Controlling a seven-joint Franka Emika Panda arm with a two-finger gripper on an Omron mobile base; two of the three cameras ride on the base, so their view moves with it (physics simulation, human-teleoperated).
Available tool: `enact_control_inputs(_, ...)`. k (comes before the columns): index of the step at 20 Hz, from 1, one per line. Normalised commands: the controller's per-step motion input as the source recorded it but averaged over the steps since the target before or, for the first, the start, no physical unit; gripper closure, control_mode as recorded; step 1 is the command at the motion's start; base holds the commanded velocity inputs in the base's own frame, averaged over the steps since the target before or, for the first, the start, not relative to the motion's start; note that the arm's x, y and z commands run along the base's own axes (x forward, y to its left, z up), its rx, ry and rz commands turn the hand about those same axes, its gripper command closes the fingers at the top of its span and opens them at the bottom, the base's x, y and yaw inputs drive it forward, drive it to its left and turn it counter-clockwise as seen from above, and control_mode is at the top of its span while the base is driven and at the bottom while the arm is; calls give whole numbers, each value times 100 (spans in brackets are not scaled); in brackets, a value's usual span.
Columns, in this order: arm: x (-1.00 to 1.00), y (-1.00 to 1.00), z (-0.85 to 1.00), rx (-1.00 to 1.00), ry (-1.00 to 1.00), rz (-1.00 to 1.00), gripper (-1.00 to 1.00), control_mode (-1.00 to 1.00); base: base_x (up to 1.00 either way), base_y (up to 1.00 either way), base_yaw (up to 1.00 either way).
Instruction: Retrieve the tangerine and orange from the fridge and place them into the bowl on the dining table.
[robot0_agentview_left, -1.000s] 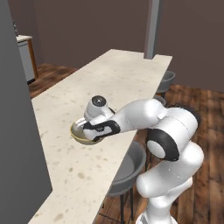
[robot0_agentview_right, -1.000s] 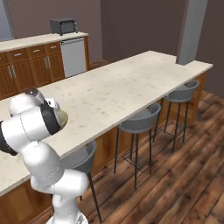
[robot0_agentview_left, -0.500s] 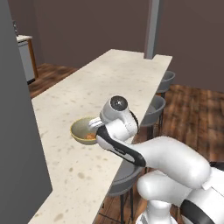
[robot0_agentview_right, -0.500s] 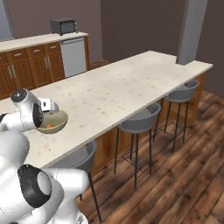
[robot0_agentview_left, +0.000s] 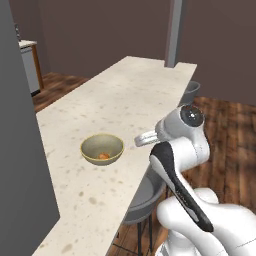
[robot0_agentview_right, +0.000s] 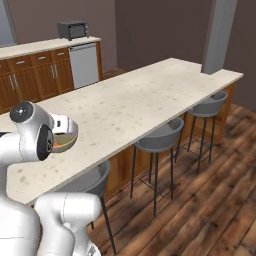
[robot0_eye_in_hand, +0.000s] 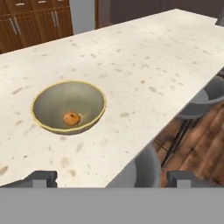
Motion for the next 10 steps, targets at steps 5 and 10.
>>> enact_control_inputs(5, -100, -75, 57, 4, 1, 0, -100, -100, 0, 0, 0)
enact_control_inputs(10, -100, -53, 34, 2, 0, 0, -100, -100, 0, 0, 0)
